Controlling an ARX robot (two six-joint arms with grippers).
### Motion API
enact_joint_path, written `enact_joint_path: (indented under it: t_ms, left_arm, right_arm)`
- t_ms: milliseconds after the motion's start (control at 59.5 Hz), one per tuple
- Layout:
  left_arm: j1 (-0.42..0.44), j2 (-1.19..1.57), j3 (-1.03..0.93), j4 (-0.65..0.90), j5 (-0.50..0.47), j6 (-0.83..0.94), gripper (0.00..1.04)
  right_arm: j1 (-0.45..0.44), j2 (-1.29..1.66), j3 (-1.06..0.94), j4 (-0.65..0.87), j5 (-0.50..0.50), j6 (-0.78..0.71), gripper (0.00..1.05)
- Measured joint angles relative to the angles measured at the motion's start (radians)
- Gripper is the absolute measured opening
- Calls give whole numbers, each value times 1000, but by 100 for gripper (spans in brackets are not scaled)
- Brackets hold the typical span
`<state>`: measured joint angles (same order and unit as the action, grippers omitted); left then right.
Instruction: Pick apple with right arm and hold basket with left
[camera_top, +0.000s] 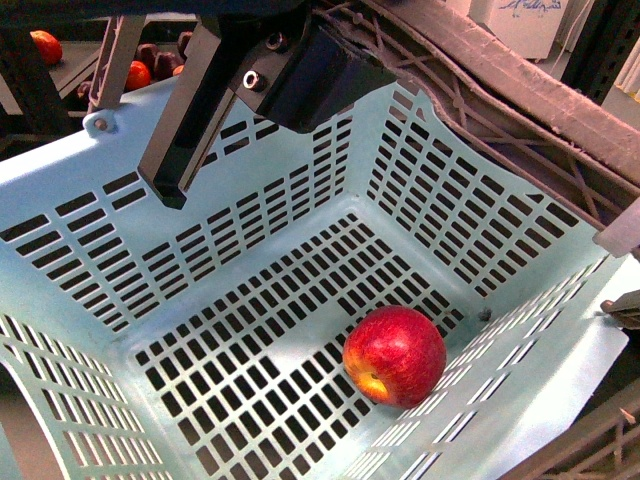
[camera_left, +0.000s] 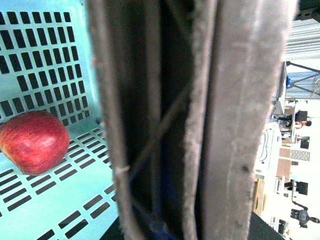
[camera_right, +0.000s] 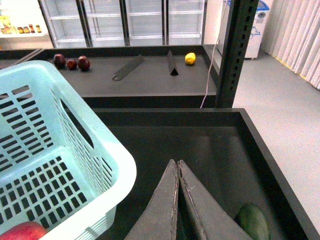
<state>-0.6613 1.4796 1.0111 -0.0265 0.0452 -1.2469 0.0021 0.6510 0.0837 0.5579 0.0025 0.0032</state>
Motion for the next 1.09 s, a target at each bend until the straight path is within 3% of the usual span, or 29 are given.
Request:
enact_joint_path:
  t_ms: [488,1093]
  left_arm:
    - [0,0,0,0,-4,1,17]
    - [0,0,0,0,-3,1,17]
  right_arm:
    - [0,-181,-66,-91,-2,0,2]
    - [0,-404,-66,-311,-2,0,2]
